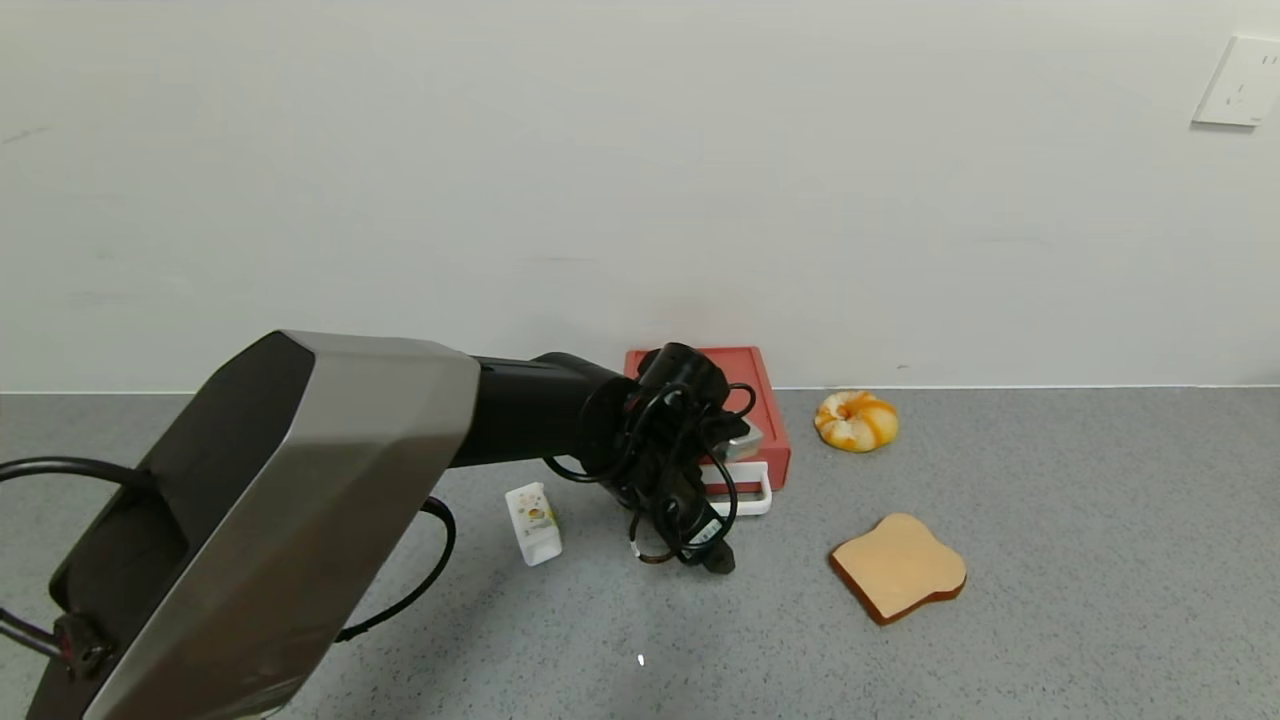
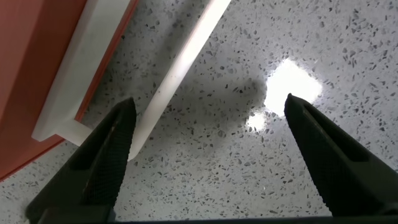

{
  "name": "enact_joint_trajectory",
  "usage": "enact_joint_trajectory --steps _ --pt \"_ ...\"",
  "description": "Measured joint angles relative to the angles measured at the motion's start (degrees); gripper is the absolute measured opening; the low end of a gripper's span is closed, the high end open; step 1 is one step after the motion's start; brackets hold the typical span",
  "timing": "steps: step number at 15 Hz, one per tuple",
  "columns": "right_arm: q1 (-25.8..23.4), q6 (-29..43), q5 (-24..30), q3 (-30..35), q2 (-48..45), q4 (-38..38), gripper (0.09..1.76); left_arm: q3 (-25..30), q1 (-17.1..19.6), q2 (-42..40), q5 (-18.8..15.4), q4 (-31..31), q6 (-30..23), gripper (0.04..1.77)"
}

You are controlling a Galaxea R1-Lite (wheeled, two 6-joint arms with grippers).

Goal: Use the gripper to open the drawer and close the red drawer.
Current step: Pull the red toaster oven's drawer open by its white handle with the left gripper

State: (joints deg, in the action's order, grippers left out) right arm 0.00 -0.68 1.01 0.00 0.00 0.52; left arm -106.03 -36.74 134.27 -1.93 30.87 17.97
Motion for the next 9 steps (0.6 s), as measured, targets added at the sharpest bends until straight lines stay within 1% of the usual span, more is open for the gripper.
enact_joint_trajectory --steps 4,9 --pt "0.0 0.0 0.0 0.0 0.0 0.0 1.74 -0.3 0.0 0.0 -0.4 2.4 0.2 1.72" --pt "0.0 0.0 0.0 0.0 0.0 0.0 1.74 0.1 0.0 -0.1 -0.5 3.1 0.4 1.72"
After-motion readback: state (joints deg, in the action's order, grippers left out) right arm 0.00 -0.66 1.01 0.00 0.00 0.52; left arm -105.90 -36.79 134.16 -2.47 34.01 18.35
